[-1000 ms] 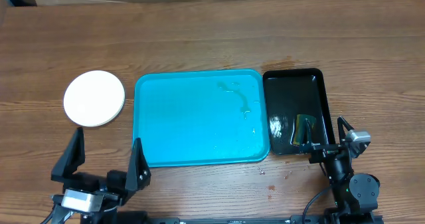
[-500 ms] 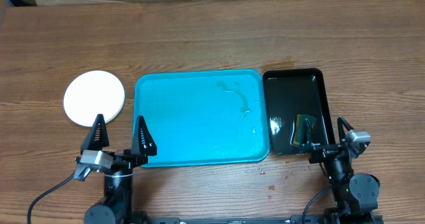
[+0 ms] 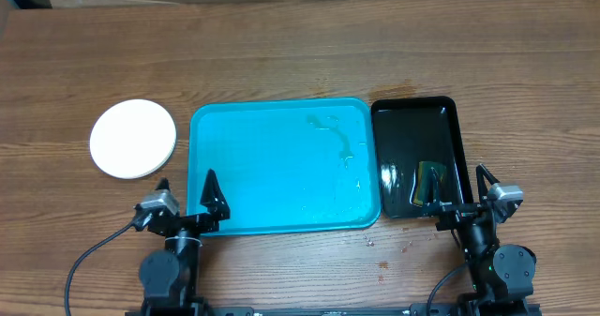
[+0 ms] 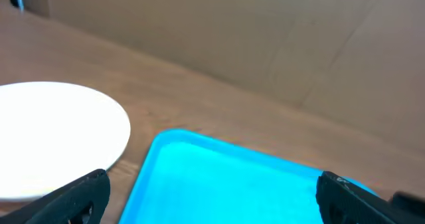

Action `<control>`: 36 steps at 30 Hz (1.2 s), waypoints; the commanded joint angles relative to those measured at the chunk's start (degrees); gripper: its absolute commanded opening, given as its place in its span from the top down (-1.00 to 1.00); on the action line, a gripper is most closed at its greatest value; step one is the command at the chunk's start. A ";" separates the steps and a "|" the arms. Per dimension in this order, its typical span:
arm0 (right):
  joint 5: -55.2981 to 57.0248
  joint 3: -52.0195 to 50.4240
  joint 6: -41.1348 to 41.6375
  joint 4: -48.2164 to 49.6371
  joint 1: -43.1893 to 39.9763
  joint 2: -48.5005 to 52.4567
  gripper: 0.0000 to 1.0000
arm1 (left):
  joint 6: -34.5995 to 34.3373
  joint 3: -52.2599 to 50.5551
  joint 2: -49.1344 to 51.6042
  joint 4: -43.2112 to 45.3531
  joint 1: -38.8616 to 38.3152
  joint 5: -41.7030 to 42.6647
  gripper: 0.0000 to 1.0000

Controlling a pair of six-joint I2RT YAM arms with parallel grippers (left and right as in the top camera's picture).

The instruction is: Clean dirty plates on tray and stack at the side

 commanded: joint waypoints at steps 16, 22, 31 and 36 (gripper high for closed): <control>-0.11 -0.59 -0.22 0.46 -0.22 -0.63 -1.00 | 15.04 -0.20 -0.70 -0.04 -0.04 1.99 -0.99; -0.11 -0.59 -0.24 0.46 -0.22 -0.63 -1.00 | 15.04 -0.20 -0.68 -0.04 -0.04 1.99 -0.99; -0.11 -0.59 -0.24 0.46 -0.22 -0.63 -1.00 | 15.04 -0.20 -0.68 -0.04 -0.04 1.99 -1.00; -0.11 -0.59 -0.24 0.46 -0.22 -0.63 -1.00 | 15.04 -0.20 -0.68 -0.04 -0.04 1.99 -1.00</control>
